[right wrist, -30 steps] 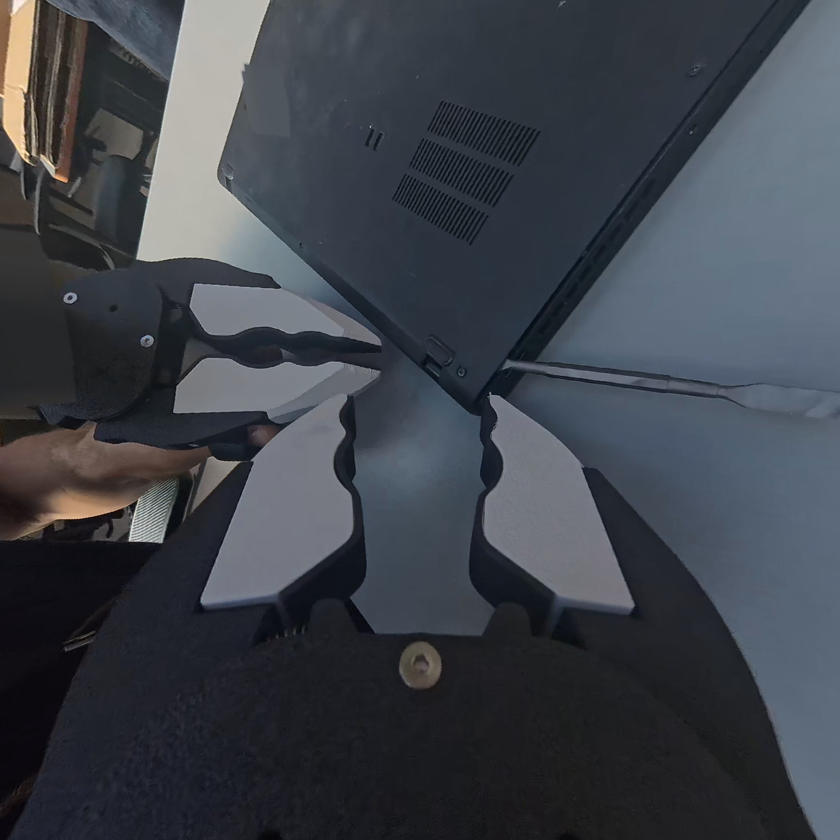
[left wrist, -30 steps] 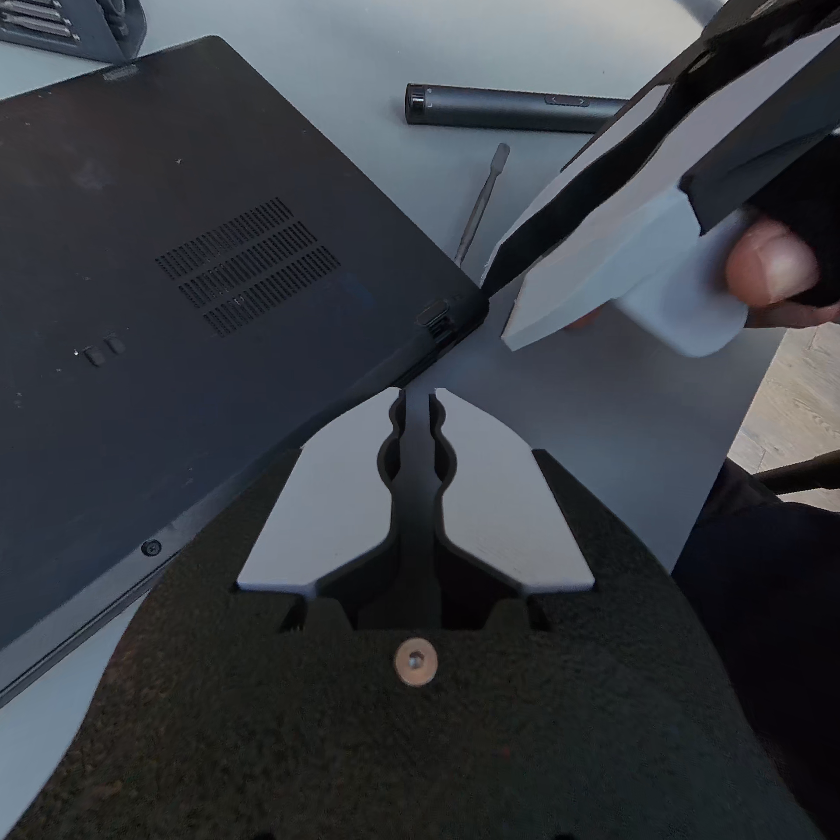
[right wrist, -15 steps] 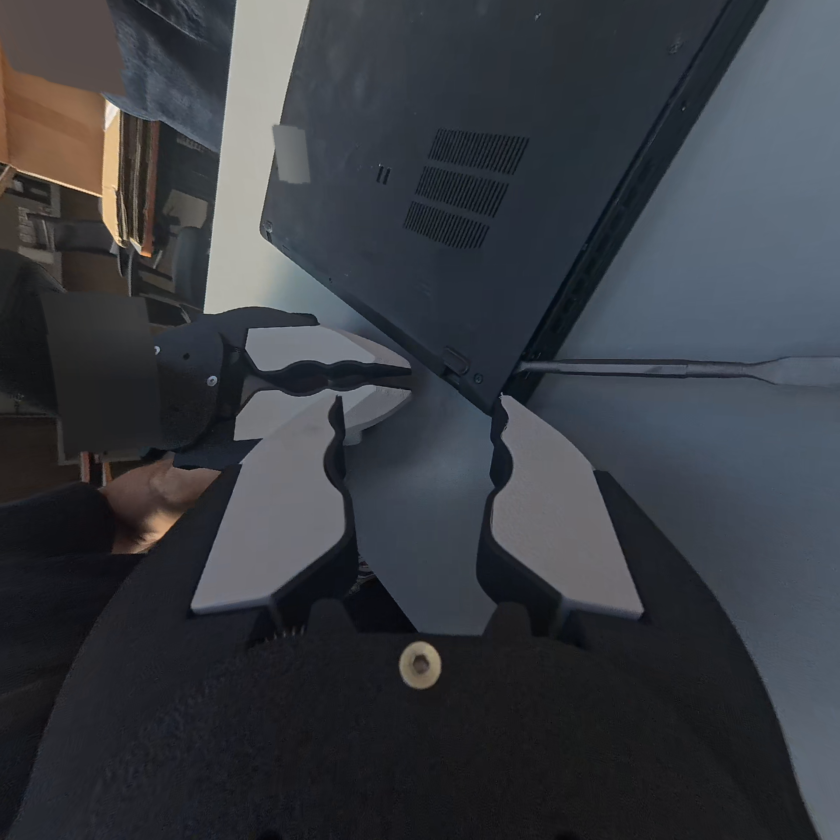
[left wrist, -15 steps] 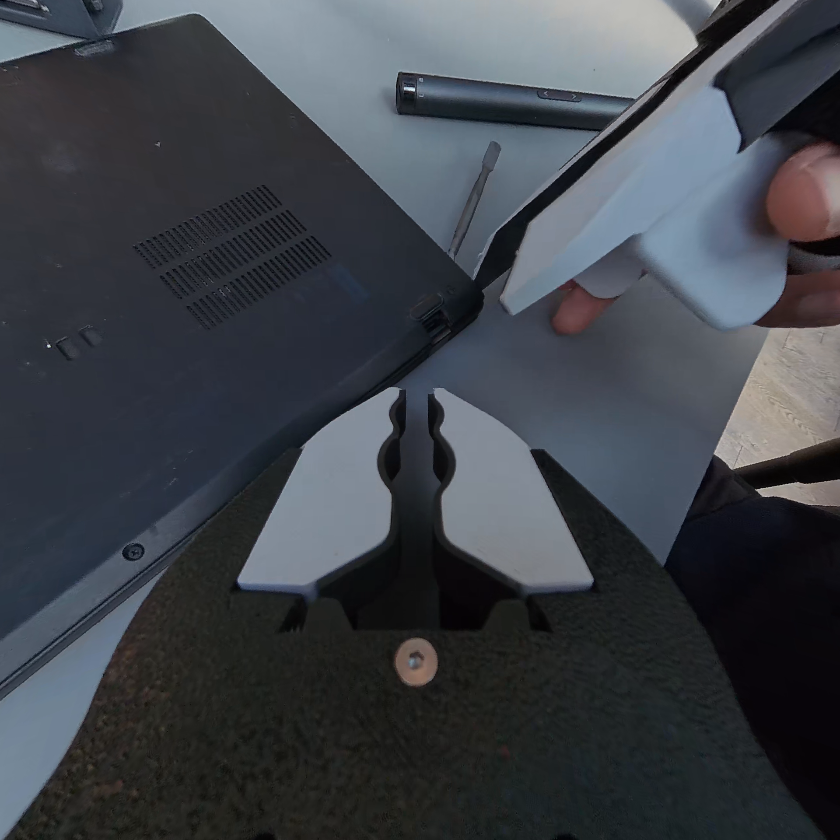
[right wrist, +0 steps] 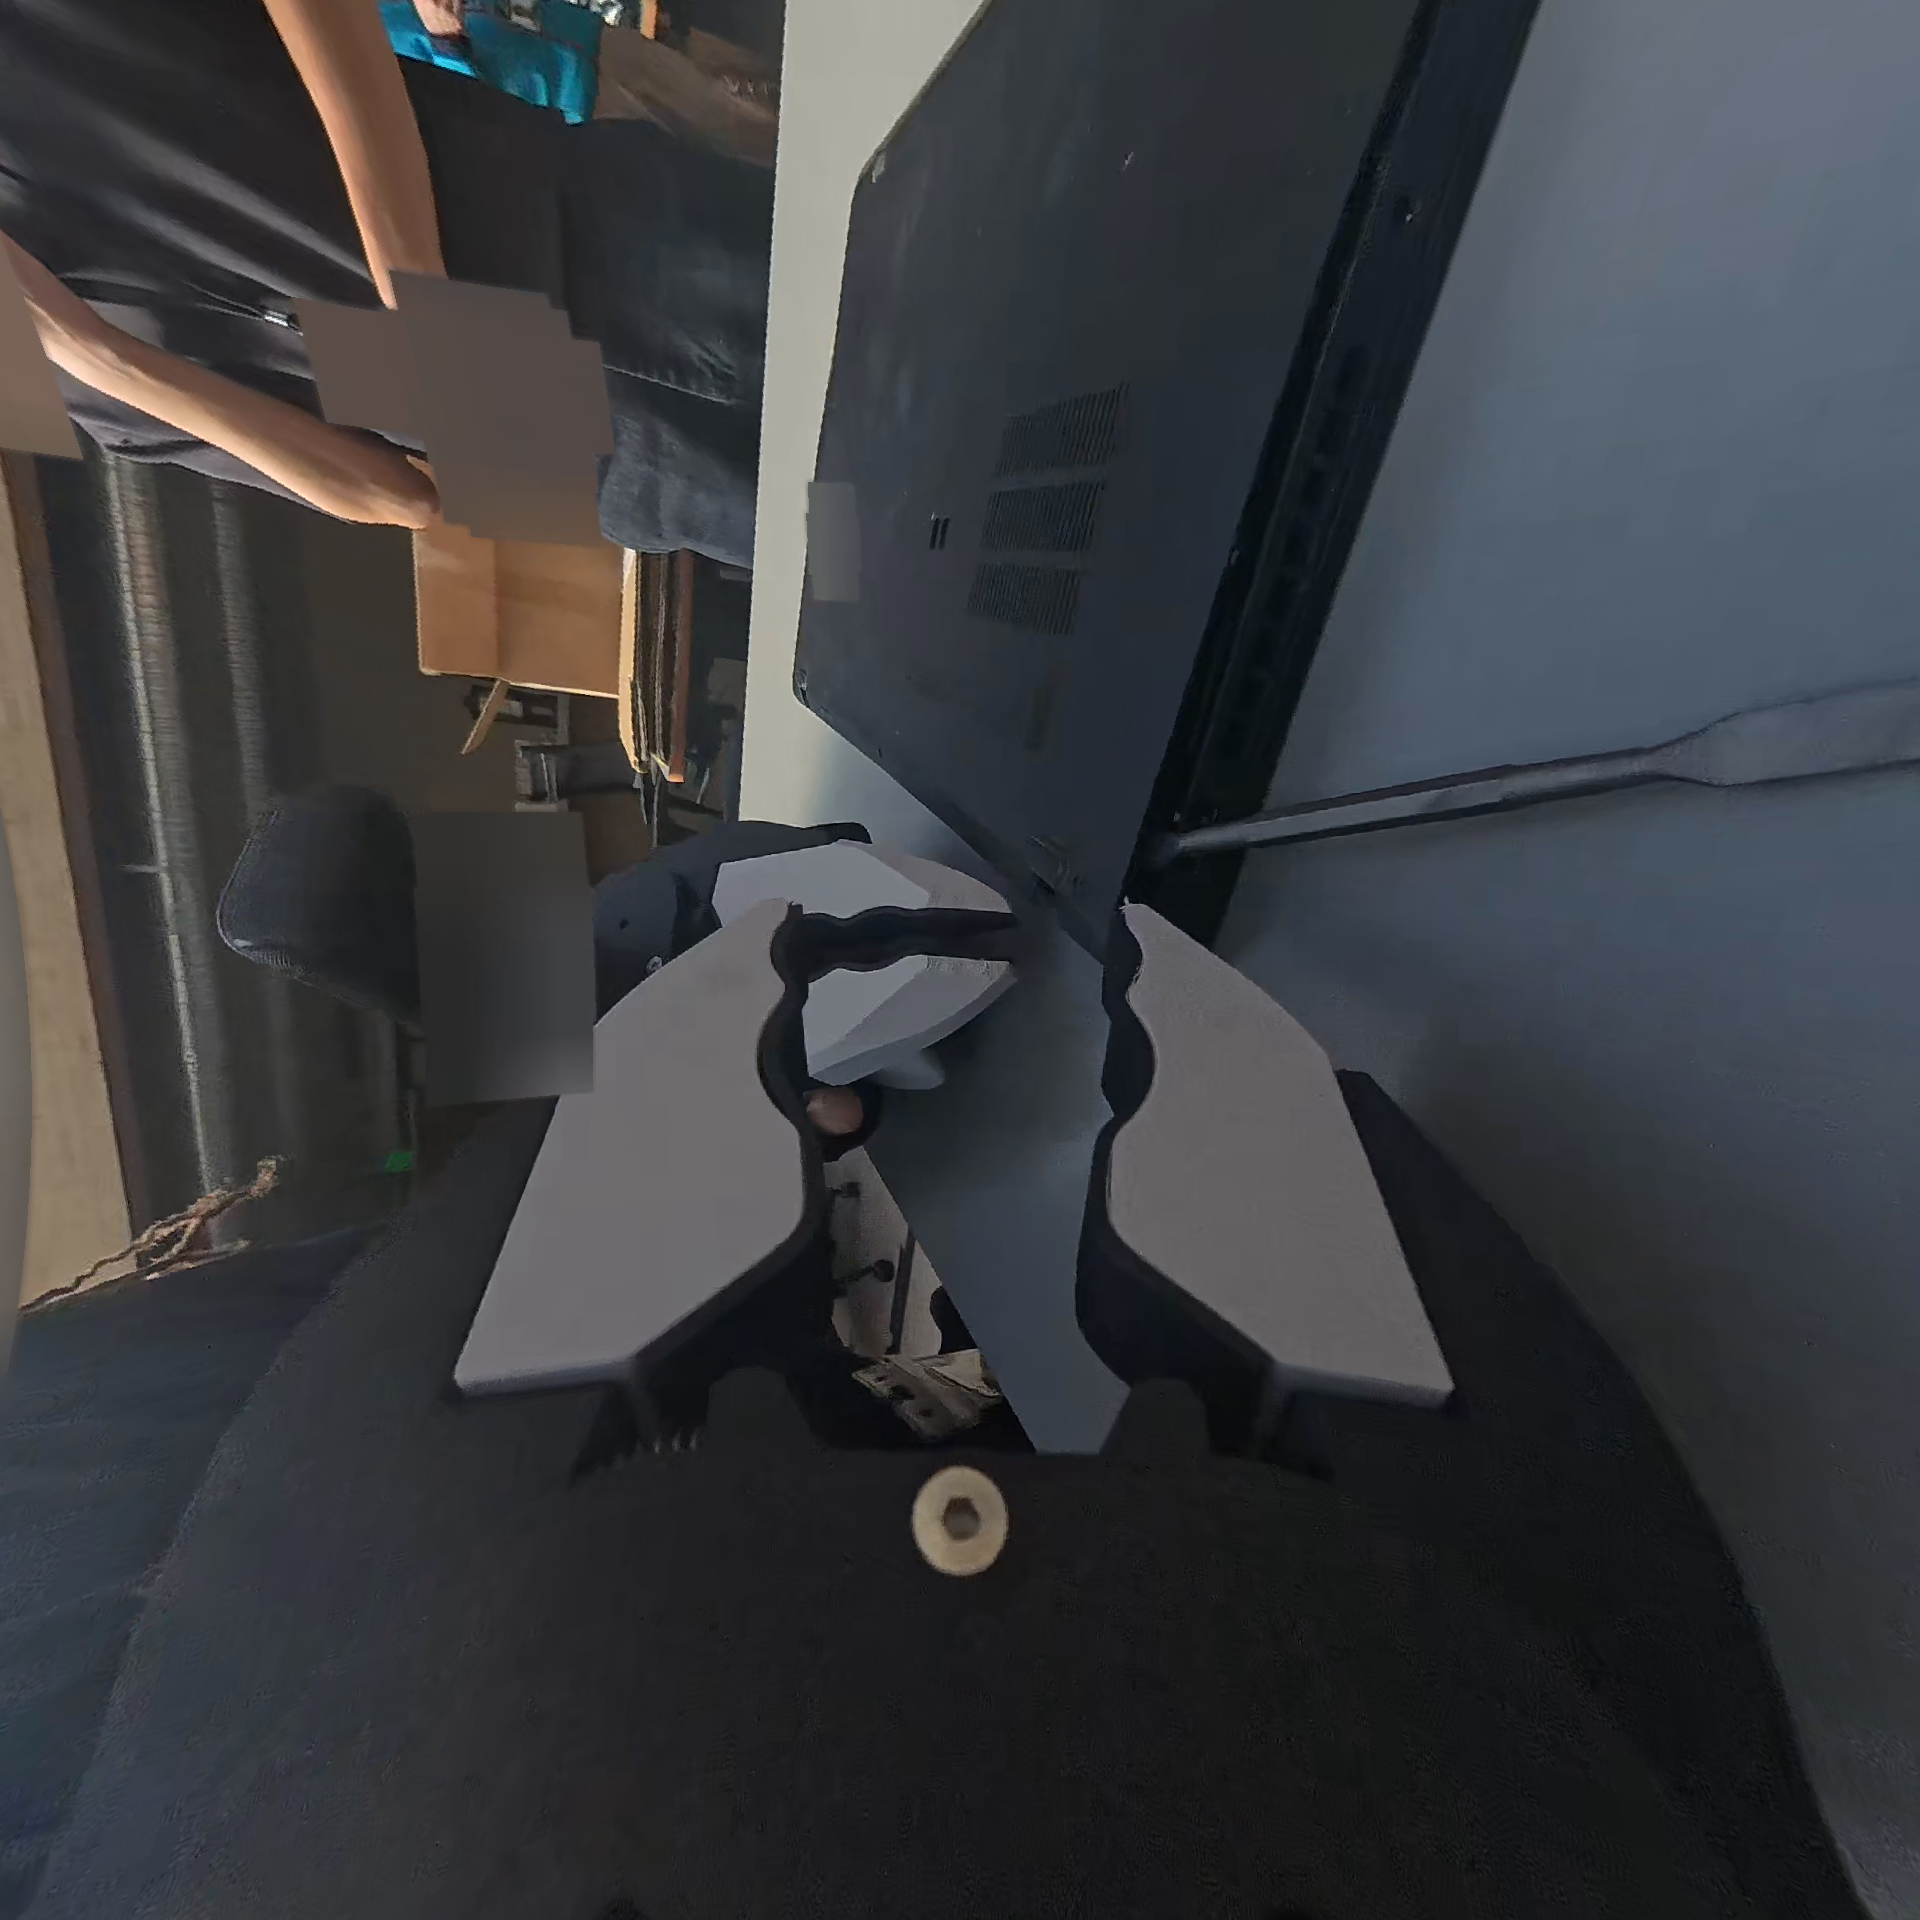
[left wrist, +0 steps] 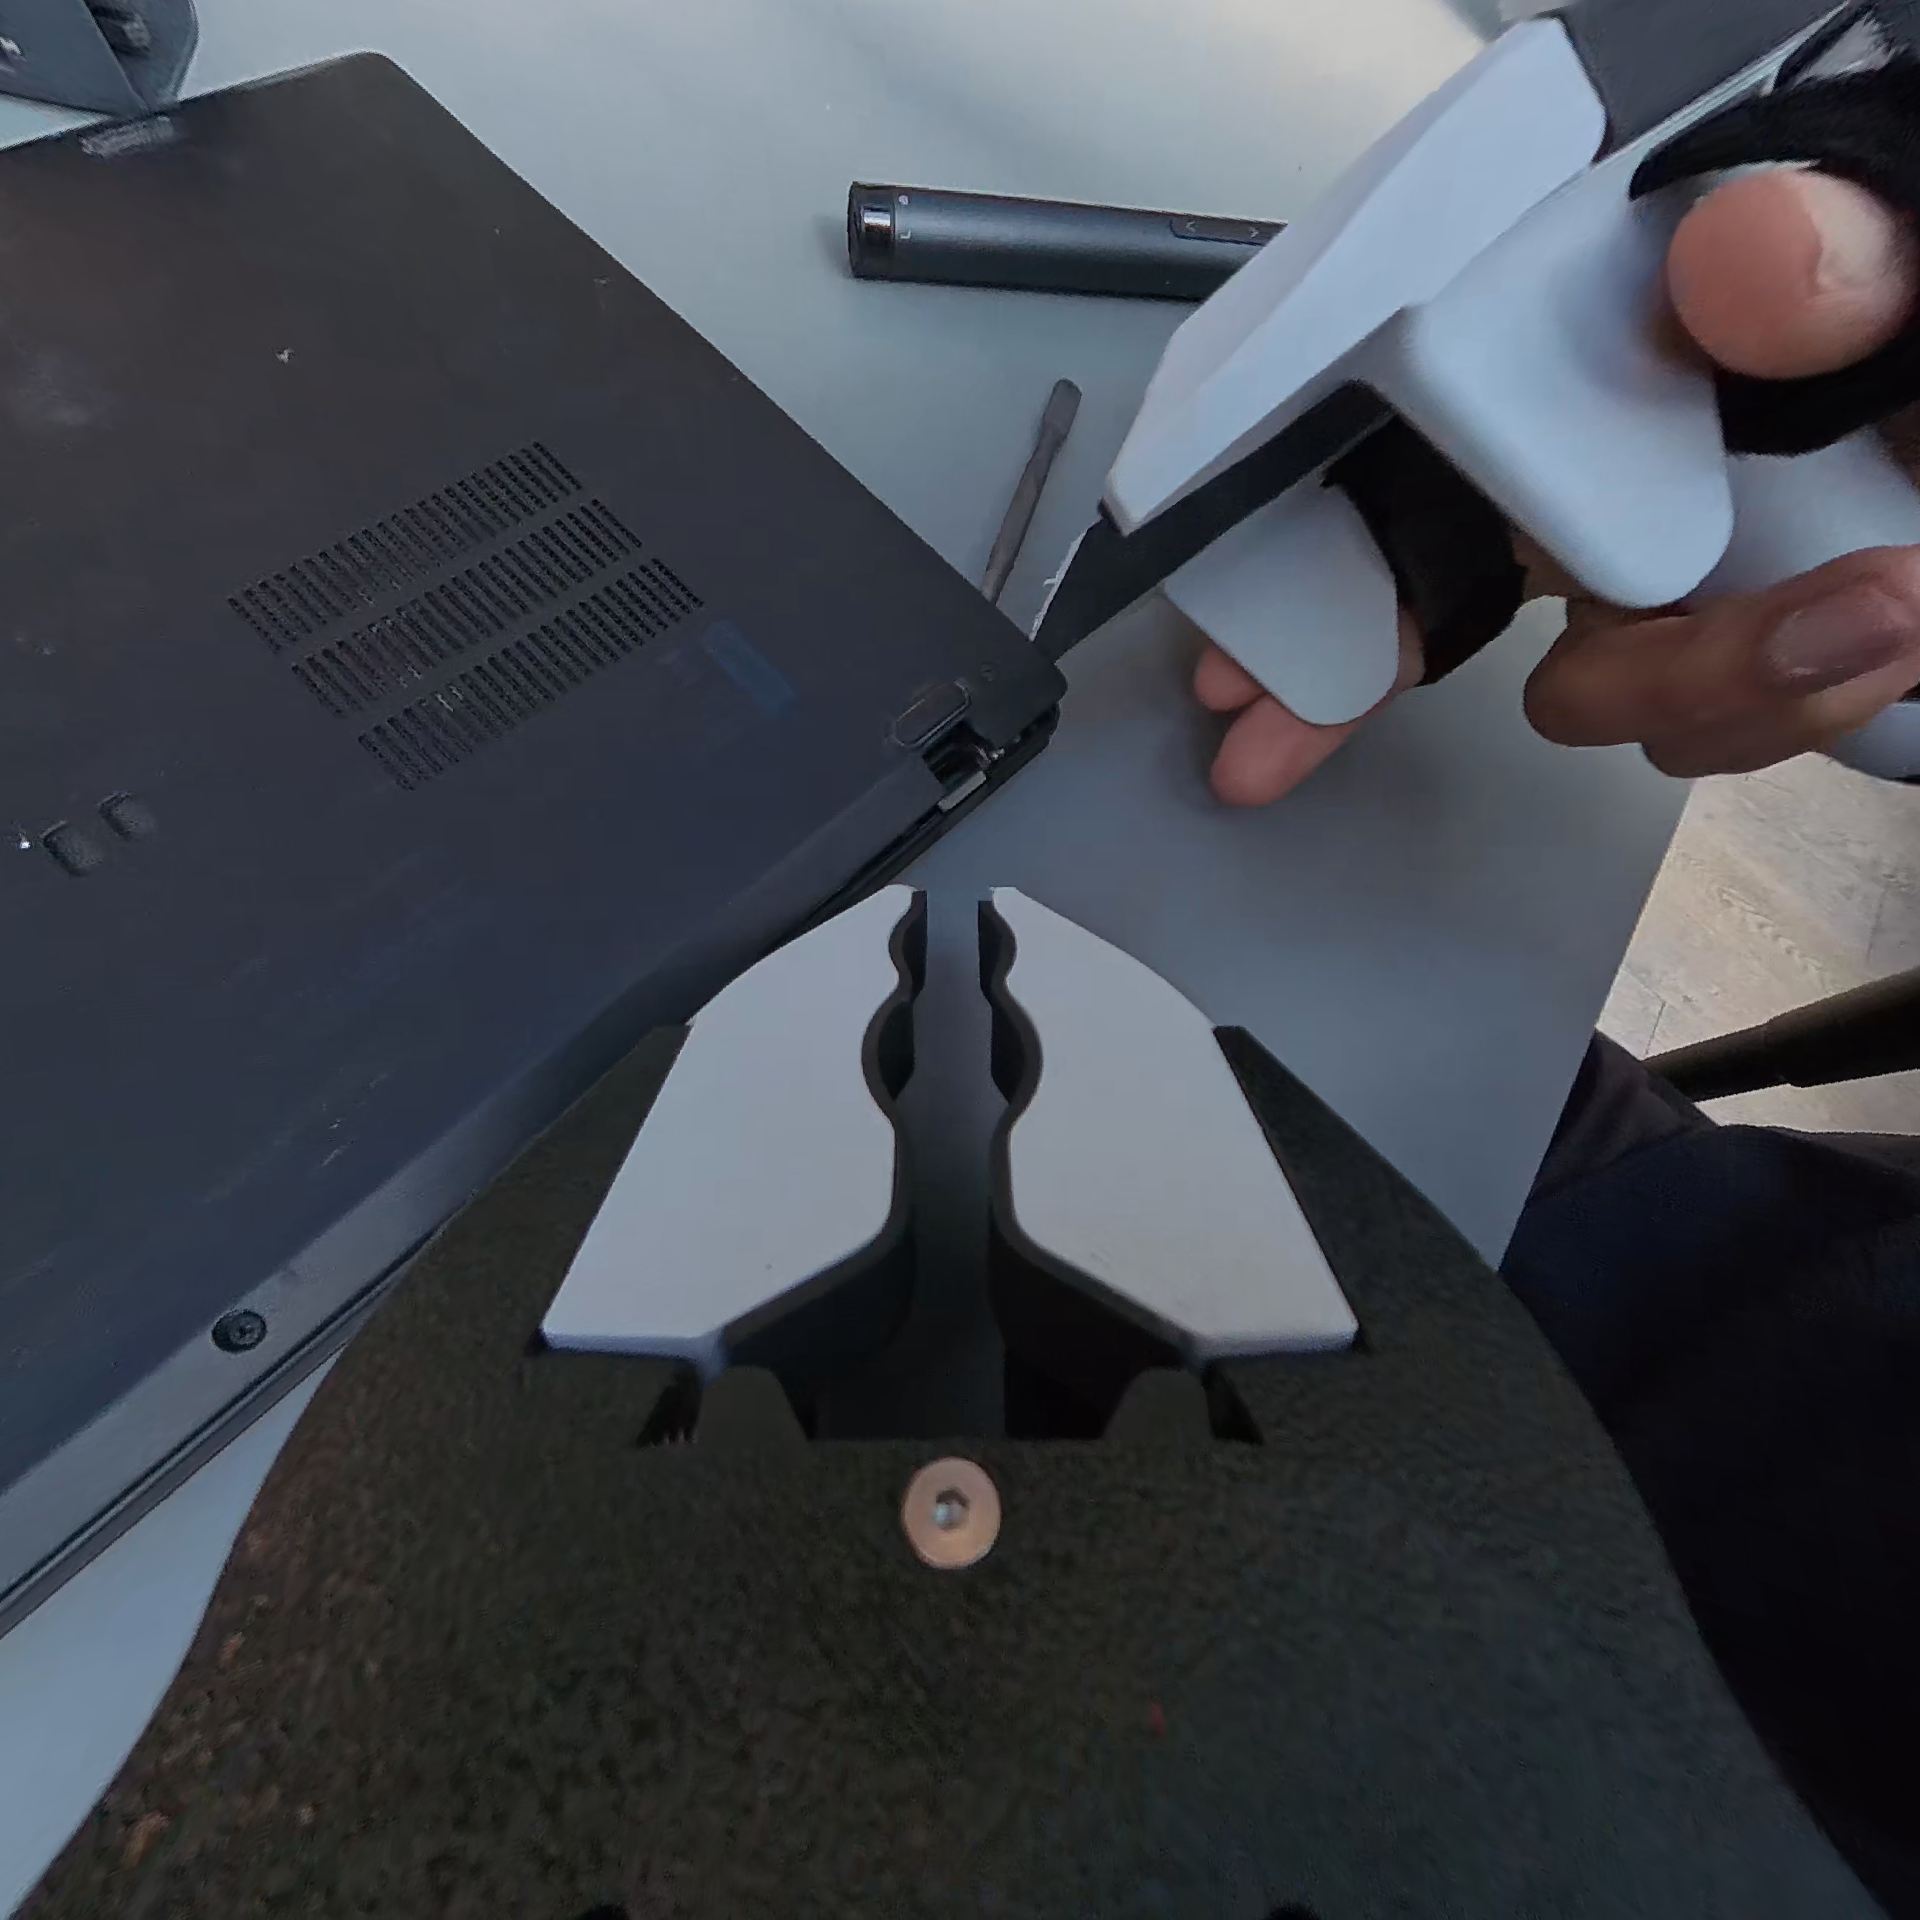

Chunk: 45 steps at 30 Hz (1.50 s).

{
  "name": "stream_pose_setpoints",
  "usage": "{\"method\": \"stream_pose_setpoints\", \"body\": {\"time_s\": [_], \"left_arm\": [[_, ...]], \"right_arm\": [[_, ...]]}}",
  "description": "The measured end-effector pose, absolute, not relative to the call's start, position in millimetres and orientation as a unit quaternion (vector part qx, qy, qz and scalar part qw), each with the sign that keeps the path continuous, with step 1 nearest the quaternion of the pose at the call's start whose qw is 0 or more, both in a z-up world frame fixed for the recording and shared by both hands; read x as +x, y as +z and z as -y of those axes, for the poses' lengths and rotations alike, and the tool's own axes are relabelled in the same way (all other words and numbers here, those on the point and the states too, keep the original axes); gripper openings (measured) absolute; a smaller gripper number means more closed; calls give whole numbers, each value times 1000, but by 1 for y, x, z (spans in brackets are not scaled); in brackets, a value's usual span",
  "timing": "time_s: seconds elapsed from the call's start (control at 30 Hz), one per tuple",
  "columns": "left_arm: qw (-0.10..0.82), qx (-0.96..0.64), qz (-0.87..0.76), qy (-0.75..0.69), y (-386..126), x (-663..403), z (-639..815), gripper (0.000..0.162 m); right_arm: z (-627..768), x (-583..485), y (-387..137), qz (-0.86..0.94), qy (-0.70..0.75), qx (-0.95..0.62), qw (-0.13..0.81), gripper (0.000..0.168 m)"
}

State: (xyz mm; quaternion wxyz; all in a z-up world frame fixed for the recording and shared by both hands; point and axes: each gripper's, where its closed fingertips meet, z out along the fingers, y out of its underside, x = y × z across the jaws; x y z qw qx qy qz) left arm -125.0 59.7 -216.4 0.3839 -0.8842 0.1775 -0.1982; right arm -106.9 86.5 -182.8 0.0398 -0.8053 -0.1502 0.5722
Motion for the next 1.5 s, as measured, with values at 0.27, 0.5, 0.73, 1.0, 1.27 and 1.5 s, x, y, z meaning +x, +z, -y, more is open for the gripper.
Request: {"method": "stream_pose_setpoints", "body": {"time_s": [0.27, 0.5, 0.73, 1.0, 1.27, 1.5], "left_arm": [[380, -884, -176, -208, -217, -119, -65, 6], [389, -891, -151, -180, -218, -120, -71, 0], [400, -897, -82, -171, -216, -119, -74, 0], [409, -897, -71, -152, -215, -121, -75, 0], [409, -898, -71, -145, -216, -121, -75, 0], [408, -895, -73, -163, -215, -120, -76, 0]], "right_arm": [[-89, -105, -179, 124, 606, -785, 32, 54], [-89, -105, -177, 115, 620, -776, 27, 54], [-90, -104, -177, 105, 629, -770, 18, 53], [-90, -104, -179, 106, 631, -768, 10, 54], [-89, -106, -184, 127, 609, -783, 0, 54], [-93, -107, -184, 83, 635, -766, -51, 48]]}}
